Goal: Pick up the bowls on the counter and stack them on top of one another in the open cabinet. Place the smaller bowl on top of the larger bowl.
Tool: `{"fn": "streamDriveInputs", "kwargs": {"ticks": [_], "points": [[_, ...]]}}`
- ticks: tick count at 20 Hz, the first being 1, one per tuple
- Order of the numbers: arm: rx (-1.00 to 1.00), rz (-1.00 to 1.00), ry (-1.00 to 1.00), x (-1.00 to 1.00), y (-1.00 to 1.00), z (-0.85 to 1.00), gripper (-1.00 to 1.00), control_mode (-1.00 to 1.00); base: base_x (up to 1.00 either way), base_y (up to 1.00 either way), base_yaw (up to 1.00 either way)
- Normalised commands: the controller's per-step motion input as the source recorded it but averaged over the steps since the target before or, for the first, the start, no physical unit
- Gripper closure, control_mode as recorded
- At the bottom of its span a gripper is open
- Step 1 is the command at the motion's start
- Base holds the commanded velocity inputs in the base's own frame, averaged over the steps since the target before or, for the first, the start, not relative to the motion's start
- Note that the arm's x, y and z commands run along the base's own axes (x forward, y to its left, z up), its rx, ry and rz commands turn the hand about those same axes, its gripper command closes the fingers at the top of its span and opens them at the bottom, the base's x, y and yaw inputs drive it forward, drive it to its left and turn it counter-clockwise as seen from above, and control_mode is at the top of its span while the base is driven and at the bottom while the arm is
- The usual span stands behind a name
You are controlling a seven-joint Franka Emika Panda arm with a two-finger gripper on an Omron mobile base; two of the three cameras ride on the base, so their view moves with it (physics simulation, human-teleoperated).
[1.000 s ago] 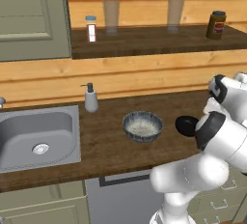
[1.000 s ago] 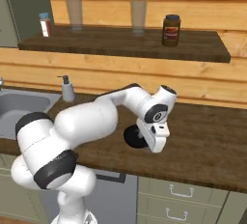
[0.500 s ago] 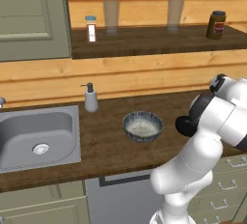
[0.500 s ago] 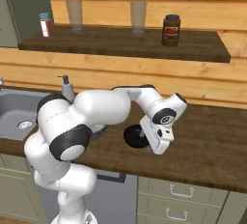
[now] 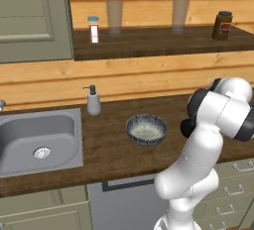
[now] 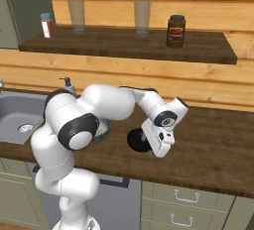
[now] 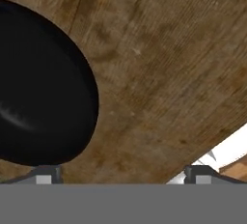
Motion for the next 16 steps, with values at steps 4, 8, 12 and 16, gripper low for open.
{"fn": "streamDriveInputs", "kwargs": {"ticks": [4, 8, 12, 16], "points": [[0.0, 0.0, 0.0, 0.04, 0.0, -0.31, -1.0, -1.0, 0.0, 0.0, 0.0], [0.0, -0.01, -0.03, 0.29, 0.0, -0.09, -1.0, -1.0, 0.0, 0.0, 0.0], [-0.01, -0.01, -0.02, 0.24, 0.0, -0.14, -1.0, -1.0, 0.0, 0.0, 0.0], [-0.07, 0.0, -0.03, 0.19, 0.0, -0.23, -1.0, -1.0, 0.0, 0.0, 0.0]]}}
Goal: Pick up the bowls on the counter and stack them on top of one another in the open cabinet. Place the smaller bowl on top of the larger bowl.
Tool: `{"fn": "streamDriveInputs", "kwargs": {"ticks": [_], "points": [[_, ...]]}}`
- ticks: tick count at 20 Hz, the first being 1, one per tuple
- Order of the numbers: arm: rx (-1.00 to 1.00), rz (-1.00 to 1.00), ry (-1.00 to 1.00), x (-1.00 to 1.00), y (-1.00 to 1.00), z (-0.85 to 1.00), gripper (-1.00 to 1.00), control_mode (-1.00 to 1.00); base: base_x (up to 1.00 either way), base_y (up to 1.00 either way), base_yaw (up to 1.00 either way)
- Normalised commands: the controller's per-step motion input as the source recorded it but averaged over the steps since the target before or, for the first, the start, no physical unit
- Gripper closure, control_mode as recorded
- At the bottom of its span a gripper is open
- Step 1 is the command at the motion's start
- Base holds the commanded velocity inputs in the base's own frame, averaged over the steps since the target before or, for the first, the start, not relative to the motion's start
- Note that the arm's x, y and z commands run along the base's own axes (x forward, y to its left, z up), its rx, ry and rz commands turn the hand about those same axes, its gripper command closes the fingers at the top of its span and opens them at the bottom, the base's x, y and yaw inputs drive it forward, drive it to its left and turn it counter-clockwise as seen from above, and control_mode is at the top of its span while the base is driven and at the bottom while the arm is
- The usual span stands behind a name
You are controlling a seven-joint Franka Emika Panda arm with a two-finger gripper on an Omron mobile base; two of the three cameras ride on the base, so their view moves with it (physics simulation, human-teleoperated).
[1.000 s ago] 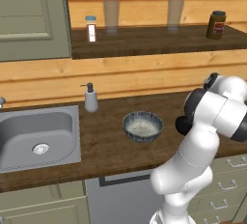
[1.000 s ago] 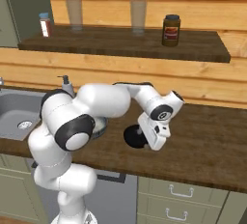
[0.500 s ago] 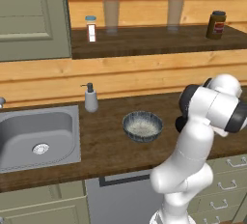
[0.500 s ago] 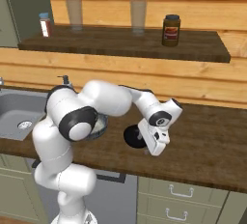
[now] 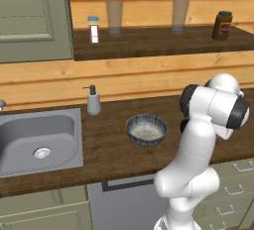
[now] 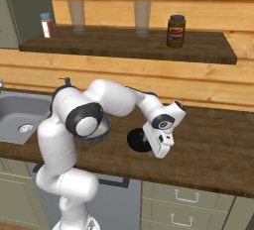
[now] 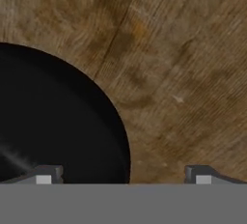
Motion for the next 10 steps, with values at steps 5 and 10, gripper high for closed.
{"fn": "streamDriveInputs", "kwargs": {"ticks": [5, 10], "points": [[-0.06, -0.01, -0.04, 0.22, 0.0, -0.19, -1.0, -1.0, 0.0, 0.0, 0.0], [-0.06, 0.0, 0.0, 0.01, 0.0, -0.16, 1.0, -1.0, 0.0, 0.0, 0.0]]}}
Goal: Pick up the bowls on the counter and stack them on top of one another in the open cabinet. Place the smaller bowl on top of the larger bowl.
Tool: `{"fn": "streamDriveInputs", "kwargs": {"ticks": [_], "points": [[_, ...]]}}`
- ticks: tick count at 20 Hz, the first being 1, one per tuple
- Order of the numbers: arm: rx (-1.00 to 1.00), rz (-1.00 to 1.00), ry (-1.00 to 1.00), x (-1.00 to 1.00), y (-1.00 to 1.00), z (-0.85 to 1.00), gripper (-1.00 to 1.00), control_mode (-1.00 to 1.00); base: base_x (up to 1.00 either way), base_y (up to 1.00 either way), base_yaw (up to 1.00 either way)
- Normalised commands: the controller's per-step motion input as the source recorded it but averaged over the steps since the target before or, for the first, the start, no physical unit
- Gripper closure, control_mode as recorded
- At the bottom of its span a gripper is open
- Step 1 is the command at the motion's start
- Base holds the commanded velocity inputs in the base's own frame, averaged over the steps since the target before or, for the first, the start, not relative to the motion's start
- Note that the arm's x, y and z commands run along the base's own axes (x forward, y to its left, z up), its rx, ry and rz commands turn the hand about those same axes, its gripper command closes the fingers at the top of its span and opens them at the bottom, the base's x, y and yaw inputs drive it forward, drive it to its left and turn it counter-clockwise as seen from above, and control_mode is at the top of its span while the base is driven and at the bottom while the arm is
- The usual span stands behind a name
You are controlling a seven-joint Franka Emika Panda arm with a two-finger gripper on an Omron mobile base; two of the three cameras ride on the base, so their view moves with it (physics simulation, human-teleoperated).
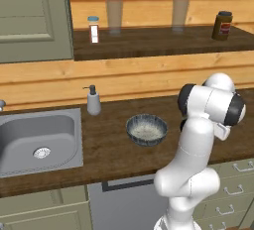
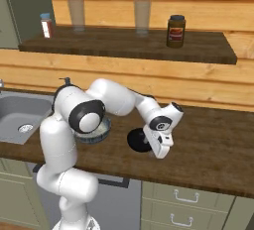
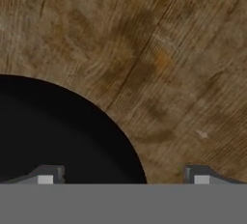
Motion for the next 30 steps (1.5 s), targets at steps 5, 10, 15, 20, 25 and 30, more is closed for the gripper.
{"fn": "streamDriveInputs", "kwargs": {"ticks": [5, 10, 15, 20, 25, 30], "points": [[0.0, 0.0, 0.0, 0.0, 0.0, 0.0, 1.0, -1.0, 0.0, 0.0, 0.0], [0.01, 0.0, -0.02, -0.04, 0.0, 0.11, 1.0, -1.0, 0.0, 0.0, 0.0], [0.01, -0.01, -0.19, -0.13, 0.0, 0.67, 1.0, -1.0, 0.0, 0.0, 0.0], [0.0, 0.0, -0.28, -0.22, 0.25, 1.0, 1.0, -1.0, 0.0, 0.0, 0.0], [0.0, 0.0, -0.17, -0.17, 0.82, 0.57, 1.0, -1.0, 0.0, 0.0, 0.0], [0.0, 0.0, -0.1, -0.05, 1.0, 0.14, 1.0, -1.0, 0.0, 0.0, 0.0]]}}
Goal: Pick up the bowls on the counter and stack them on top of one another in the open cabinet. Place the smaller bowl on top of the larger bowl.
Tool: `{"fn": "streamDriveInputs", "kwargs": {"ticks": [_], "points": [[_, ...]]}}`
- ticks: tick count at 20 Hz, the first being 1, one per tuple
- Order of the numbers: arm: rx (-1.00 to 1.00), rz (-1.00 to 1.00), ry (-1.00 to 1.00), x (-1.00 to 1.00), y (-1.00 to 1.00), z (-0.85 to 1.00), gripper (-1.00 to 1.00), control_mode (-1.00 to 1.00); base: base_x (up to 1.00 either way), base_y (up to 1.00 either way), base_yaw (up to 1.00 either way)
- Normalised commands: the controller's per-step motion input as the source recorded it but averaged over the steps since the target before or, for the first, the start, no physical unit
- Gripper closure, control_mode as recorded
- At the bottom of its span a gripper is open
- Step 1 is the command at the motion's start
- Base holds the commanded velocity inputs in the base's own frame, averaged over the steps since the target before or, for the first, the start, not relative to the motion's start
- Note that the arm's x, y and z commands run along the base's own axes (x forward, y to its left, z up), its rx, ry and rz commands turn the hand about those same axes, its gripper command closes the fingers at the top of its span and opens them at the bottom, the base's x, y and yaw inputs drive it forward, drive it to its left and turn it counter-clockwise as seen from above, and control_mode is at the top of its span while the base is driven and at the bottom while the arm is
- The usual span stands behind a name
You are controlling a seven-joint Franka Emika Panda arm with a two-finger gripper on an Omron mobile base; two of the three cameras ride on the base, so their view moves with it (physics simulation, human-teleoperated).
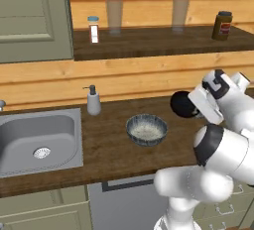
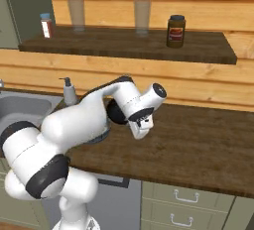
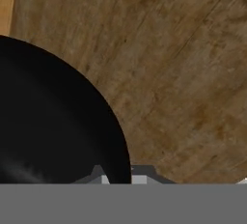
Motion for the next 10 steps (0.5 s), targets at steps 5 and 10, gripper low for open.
{"fn": "streamDriveInputs", "kwargs": {"ticks": [5, 10], "points": [[-0.05, 0.0, -0.05, -0.02, 1.0, 0.06, 1.0, -1.0, 0.0, 0.0, 0.0], [-0.15, 0.0, 0.03, 0.01, 1.0, 0.0, 1.0, -1.0, 0.0, 0.0, 0.0]]}}
